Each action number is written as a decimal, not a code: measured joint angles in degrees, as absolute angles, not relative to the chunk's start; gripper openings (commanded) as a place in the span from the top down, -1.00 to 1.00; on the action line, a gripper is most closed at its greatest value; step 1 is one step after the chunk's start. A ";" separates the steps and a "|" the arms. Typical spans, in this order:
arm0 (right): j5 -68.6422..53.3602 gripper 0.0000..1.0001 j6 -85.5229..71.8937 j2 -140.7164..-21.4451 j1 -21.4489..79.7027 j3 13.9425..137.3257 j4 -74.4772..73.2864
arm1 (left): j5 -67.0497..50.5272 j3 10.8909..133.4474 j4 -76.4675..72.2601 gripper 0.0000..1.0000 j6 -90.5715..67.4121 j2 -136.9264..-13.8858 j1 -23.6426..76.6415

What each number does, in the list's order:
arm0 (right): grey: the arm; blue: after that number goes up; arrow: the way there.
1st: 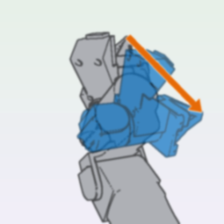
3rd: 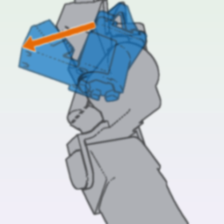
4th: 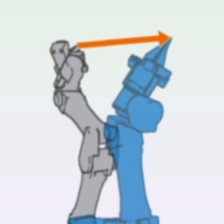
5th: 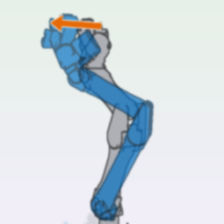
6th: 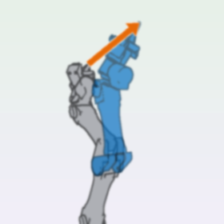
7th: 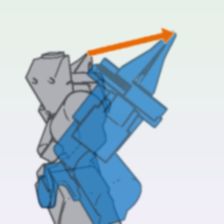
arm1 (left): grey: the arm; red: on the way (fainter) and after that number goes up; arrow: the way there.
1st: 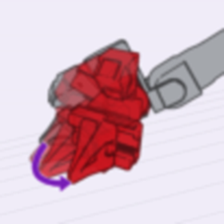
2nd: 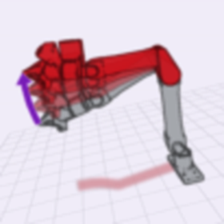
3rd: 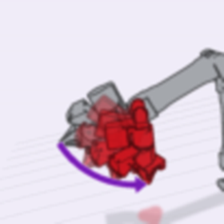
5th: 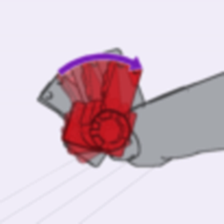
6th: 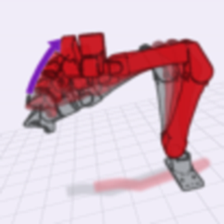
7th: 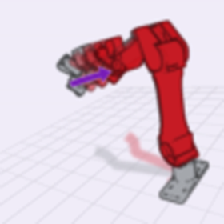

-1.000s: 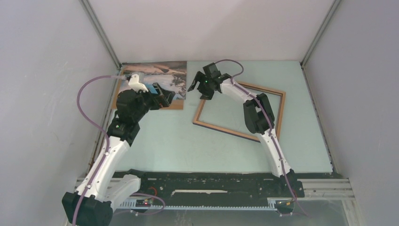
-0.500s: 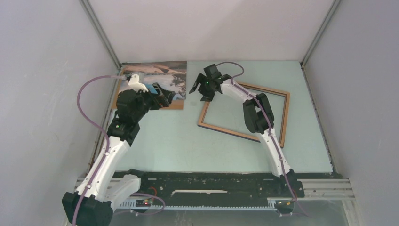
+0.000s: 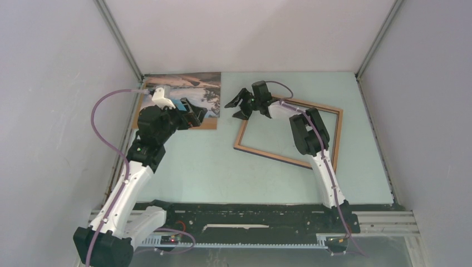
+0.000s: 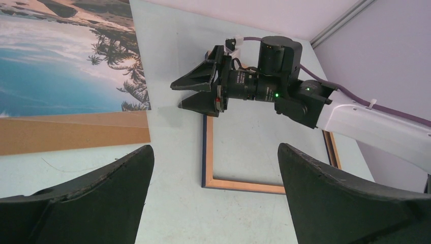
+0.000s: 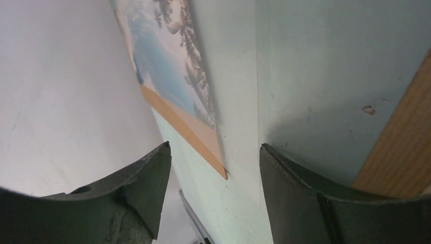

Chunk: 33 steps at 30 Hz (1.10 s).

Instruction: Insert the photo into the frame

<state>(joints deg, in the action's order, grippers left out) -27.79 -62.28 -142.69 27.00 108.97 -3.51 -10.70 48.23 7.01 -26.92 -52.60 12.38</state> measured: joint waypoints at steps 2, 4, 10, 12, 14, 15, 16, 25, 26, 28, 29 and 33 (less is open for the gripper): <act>-29.02 -0.38 -63.57 -142.45 26.94 106.76 0.62 | -10.70 48.23 7.03 -1.00 -26.92 -52.60 12.38; -29.56 -0.32 -64.36 -142.02 26.79 104.66 4.01 | -10.70 48.23 7.01 -1.00 -26.92 -52.60 12.38; -31.94 -0.18 -67.05 -141.80 26.28 100.82 12.05 | -10.70 48.23 7.03 -1.00 -26.92 -52.60 12.38; -32.12 -0.10 -67.72 -141.80 26.24 99.96 14.00 | -10.70 48.23 7.03 -1.00 -26.92 -52.60 12.38; -32.18 0.01 -68.58 -141.80 26.24 99.09 15.46 | -10.70 48.23 7.01 -1.00 -26.92 -52.60 12.38; -32.27 0.04 -69.14 -141.84 26.24 98.72 16.21 | -10.72 48.23 7.03 -1.00 -26.92 -52.60 12.38; -32.32 0.04 -69.54 -141.86 26.26 98.59 16.69 | -10.70 48.23 7.01 -1.00 -26.89 -52.60 12.38; -32.53 0.01 -73.12 -143.00 26.65 98.63 22.81 | -10.70 48.23 7.01 -1.00 -26.92 -52.60 12.38; -32.49 0.03 -73.49 -143.31 26.68 98.74 23.29 | -10.72 48.23 7.01 -0.99 -26.92 -52.60 12.38; -32.49 0.09 -74.26 -144.42 26.72 99.57 24.29 | -10.70 48.23 7.01 -1.00 -26.92 -52.60 12.38; -32.51 0.12 -74.63 -145.08 26.72 100.03 24.82 | -10.70 48.23 7.01 -1.00 -26.92 -52.60 12.38; -32.67 0.15 -76.01 -147.39 26.72 102.13 27.24 | -10.70 48.23 7.01 -1.00 -26.92 -52.60 12.38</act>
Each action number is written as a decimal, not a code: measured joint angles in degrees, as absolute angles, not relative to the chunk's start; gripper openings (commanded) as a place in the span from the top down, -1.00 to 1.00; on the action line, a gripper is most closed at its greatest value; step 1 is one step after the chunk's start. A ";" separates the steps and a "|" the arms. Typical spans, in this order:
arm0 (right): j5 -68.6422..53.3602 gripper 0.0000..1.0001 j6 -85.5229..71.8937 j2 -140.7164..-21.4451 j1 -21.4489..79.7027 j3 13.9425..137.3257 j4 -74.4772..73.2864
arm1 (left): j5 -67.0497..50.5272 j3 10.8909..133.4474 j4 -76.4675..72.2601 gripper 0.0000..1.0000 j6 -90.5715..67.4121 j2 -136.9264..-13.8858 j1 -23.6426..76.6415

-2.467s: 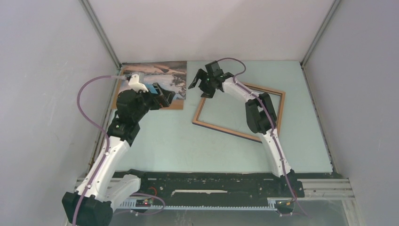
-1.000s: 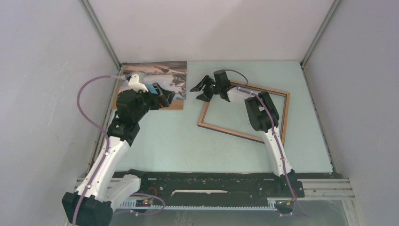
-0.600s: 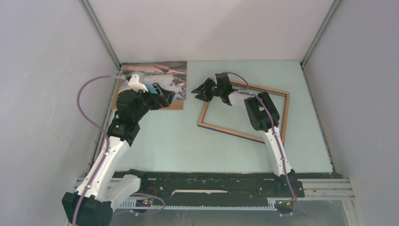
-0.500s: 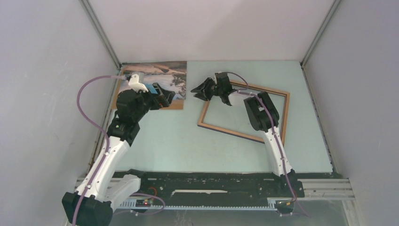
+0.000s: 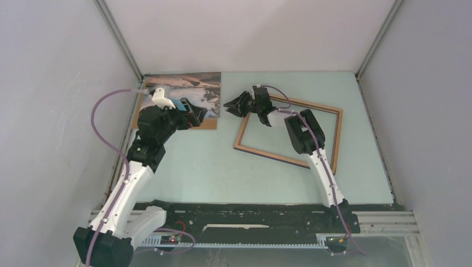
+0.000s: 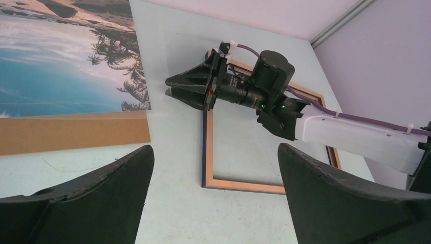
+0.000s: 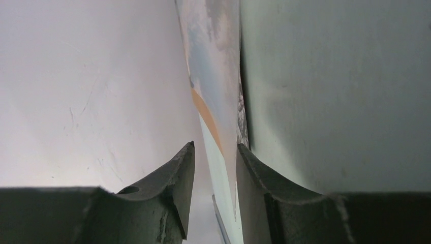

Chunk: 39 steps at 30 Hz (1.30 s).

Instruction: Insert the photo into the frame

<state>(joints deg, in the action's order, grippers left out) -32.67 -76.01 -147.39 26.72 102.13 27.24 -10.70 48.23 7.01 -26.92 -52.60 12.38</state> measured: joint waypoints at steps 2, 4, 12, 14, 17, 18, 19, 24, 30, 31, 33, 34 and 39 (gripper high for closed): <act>-32.73 0.24 -76.51 -148.49 26.72 103.74 27.33 | -10.70 48.23 7.01 -1.00 -26.92 -52.60 12.38; -32.88 0.46 -76.86 -149.86 26.74 105.73 27.29 | -10.70 48.23 7.01 -1.00 -26.92 -52.60 12.38; -33.71 1.00 -77.62 -151.72 26.76 108.31 27.22 | -10.70 48.23 7.01 -1.00 -26.89 -52.60 12.38; -33.87 1.00 -77.28 -150.69 26.70 106.63 27.29 | -10.68 48.23 7.01 -1.00 -26.89 -52.60 12.38; -34.96 1.00 -75.68 -146.04 26.20 100.42 26.50 | -10.66 48.23 7.01 -1.00 -26.92 -52.60 12.38; -35.27 1.00 -75.09 -144.53 26.00 98.74 26.02 | -10.68 48.23 7.01 -1.00 -26.94 -52.60 12.38; -35.68 1.00 -74.11 -142.23 25.78 96.25 25.56 | -10.68 48.23 6.98 -1.00 -26.94 -52.60 12.38; -38.65 1.00 -68.75 -129.27 23.62 85.03 22.28 | -10.68 48.23 6.33 -1.00 -27.07 -52.93 12.40; -43.05 1.00 -59.59 -114.24 17.93 72.66 16.21 | -10.76 48.23 4.16 -1.00 -29.04 -54.87 12.99; -43.72 1.00 -58.08 -112.14 16.80 70.41 14.98 | -10.81 48.23 3.73 -1.00 -29.41 -55.59 13.34; -44.91 1.00 -55.55 -108.51 14.68 66.22 12.19 | -10.57 48.23 3.33 -1.00 -29.78 -57.45 14.76; -45.32 1.00 -54.43 -107.15 13.65 64.55 10.68 | -10.37 48.23 3.40 -1.00 -29.78 -58.22 15.64; -45.87 1.00 -50.87 -102.06 11.55 57.36 6.52 | -6.22 48.21 4.71 -0.99 -28.91 -61.28 25.39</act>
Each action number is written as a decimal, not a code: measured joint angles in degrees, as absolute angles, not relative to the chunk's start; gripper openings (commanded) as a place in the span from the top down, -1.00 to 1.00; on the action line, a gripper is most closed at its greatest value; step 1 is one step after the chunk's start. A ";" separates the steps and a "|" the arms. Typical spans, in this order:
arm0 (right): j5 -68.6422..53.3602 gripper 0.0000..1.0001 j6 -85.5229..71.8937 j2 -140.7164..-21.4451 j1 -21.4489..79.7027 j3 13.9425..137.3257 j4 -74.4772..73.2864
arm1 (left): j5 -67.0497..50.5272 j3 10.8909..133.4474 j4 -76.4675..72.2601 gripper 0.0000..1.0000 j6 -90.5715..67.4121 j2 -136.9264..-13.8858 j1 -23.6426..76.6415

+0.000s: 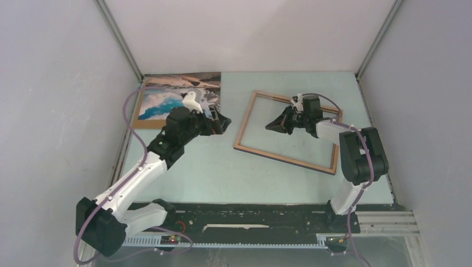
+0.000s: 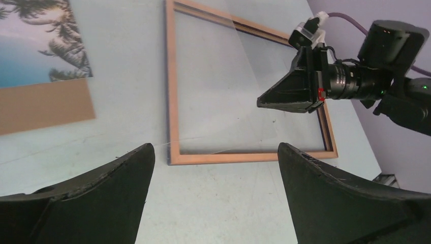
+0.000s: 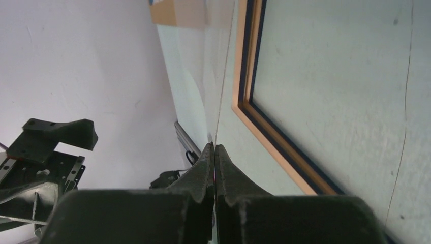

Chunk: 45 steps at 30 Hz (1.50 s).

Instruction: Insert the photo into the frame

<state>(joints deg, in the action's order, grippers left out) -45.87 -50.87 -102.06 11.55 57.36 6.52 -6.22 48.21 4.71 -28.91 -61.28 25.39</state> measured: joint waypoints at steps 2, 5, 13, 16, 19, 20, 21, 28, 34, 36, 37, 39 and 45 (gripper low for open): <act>-46.72 1.00 -50.65 -100.25 11.18 54.76 6.57 | -3.81 48.21 4.86 -0.96 -28.62 -61.10 29.23; -47.79 1.00 -50.39 -98.37 10.55 52.36 7.09 | -1.65 47.66 4.54 -0.95 -30.96 -60.64 32.58; -48.82 1.00 -55.09 -94.91 8.97 42.57 19.09 | 2.66 27.62 -7.90 -1.00 -63.64 -51.75 33.76; -48.38 1.00 -57.52 -93.82 9.10 39.94 22.87 | 3.49 24.34 -9.04 -1.00 -77.12 -54.22 33.76; -47.70 1.00 -59.51 -93.19 9.54 38.63 25.76 | 3.99 24.38 -11.60 -1.00 -87.39 -58.87 33.76; -47.35 1.00 -60.07 -93.06 9.78 38.33 26.74 | 4.01 24.43 -12.45 -1.00 -90.26 -60.34 33.78; -46.98 1.00 -60.69 -92.90 10.04 38.09 27.44 | 4.01 24.43 -13.39 -1.00 -93.12 -62.06 33.87; -43.40 1.00 -63.44 -90.61 13.13 37.36 29.93 | 3.42 24.32 -22.48 -1.00 -108.84 -74.11 35.59; -41.82 1.00 -64.97 -90.26 13.93 37.21 31.59 | 5.19 22.61 -30.50 -0.88 -114.13 -76.27 38.04; -41.60 1.00 -65.25 -90.26 14.04 37.21 31.62 | 6.44 20.99 -35.11 -0.84 -115.55 -78.22 38.81; -41.43 1.00 -65.56 -90.26 14.13 37.19 31.73 | 7.03 20.27 -37.39 -0.83 -116.07 -79.66 39.13; -41.06 1.00 -66.39 -90.26 14.37 36.97 32.42 | 7.97 19.35 -41.87 -0.78 -117.14 -83.00 39.66; -39.64 1.00 -69.73 -90.28 15.77 36.23 33.28 | 12.19 18.48 -54.68 -0.38 -118.72 -90.28 42.00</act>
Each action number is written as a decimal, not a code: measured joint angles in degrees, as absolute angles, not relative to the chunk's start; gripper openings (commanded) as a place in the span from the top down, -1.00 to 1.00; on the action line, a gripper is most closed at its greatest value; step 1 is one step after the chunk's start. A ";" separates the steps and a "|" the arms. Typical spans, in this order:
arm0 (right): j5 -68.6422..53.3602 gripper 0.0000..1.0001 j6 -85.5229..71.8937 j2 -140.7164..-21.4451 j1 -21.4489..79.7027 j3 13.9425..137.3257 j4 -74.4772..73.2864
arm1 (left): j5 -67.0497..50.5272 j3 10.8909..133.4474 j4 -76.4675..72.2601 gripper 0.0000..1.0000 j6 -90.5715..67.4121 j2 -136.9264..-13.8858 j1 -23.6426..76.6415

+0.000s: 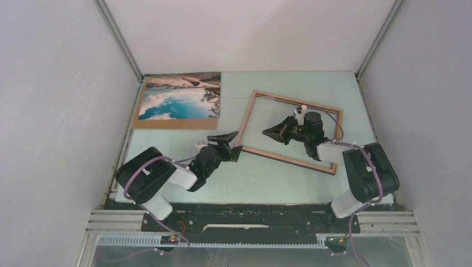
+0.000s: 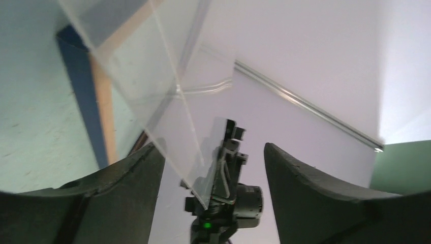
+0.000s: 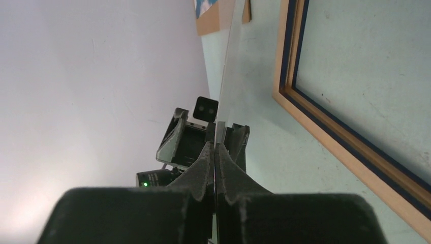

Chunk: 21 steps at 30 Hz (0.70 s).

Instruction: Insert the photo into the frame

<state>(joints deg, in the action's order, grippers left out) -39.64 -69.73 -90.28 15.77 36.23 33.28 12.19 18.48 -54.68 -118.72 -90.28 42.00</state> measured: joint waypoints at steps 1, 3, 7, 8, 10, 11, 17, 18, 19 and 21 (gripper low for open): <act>-39.35 1.00 -70.28 -90.28 16.05 36.12 33.41 | 12.78 18.50 -56.69 -0.27 -118.91 -91.29 42.13; -38.72 1.00 -71.53 -90.28 16.71 35.62 33.76 | 13.98 18.50 -62.06 -0.09 -119.39 -94.04 42.30; -36.86 0.90 -73.08 -90.28 17.58 34.76 32.97 | 15.09 18.55 -71.20 0.18 -119.48 -100.33 42.33; -36.40 0.89 -73.30 -90.28 17.69 34.76 32.49 | 15.07 18.55 -72.42 0.25 -119.48 -101.38 42.35; -35.70 0.83 -73.49 -90.28 17.67 34.76 31.42 | 15.00 18.55 -73.91 0.39 -119.48 -102.35 42.37; -35.42 0.74 -73.63 -90.28 17.67 34.76 30.96 | 14.98 18.55 -74.63 0.44 -119.48 -102.54 42.37; -34.72 0.02 -73.65 -90.21 17.23 35.46 27.46 | 14.57 18.59 -75.81 0.90 -119.35 -103.37 42.39; -34.70 -0.10 -73.58 -90.21 17.02 35.81 26.46 | 14.33 18.61 -75.88 0.90 -119.37 -103.70 42.39; -34.70 -0.20 -73.56 -90.17 16.80 36.10 25.67 | 14.13 18.61 -75.94 0.90 -119.39 -103.98 42.39; -34.44 -0.29 -73.43 -90.04 16.27 36.34 24.16 | 13.50 18.61 -76.09 0.90 -119.42 -104.40 42.41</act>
